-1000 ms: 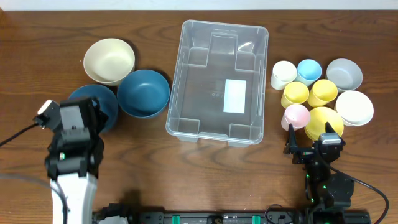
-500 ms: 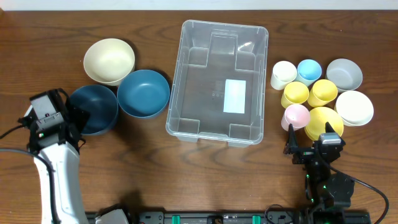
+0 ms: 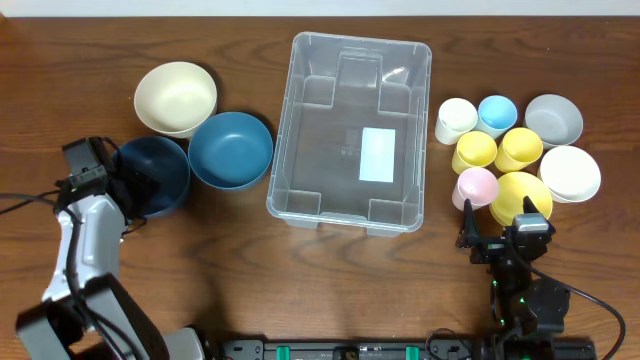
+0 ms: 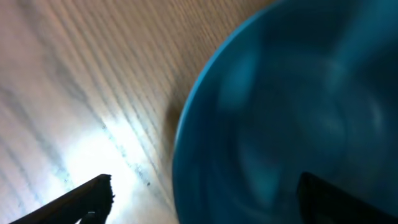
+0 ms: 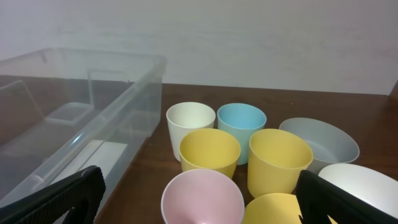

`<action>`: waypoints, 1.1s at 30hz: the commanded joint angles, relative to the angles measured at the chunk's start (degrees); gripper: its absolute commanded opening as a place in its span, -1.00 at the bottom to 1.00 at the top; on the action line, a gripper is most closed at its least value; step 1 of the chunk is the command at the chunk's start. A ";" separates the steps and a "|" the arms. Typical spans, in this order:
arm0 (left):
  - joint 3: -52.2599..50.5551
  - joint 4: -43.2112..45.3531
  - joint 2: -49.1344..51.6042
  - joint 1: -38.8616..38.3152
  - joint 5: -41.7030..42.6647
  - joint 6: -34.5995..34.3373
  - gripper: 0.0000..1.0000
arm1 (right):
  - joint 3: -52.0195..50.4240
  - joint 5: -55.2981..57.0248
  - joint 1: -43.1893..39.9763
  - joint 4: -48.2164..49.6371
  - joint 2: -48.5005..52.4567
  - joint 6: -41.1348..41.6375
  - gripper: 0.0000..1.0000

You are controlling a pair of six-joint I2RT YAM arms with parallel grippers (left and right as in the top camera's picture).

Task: Pack container
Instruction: 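Move the left gripper to the rim of the left teal bowl, then grasp the left teal bowl's rim with the left gripper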

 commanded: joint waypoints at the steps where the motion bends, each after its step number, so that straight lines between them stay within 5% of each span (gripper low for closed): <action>1: 0.46 0.96 2.01 0.35 0.33 0.98 0.72 | -0.09 -0.39 -0.42 -0.17 -0.35 0.59 0.99; 6: 0.46 2.38 2.80 1.25 0.33 0.96 0.13 | -0.11 -0.39 -0.42 -0.20 -0.35 0.59 0.99; 13: 0.46 2.58 2.82 4.39 0.33 0.94 -0.28 | -0.11 -0.39 -0.42 -0.20 -0.35 0.57 0.98; 33: 0.46 3.74 3.54 5.16 0.74 0.94 -0.30 | -0.09 -0.39 -0.42 -0.20 -0.35 0.59 0.99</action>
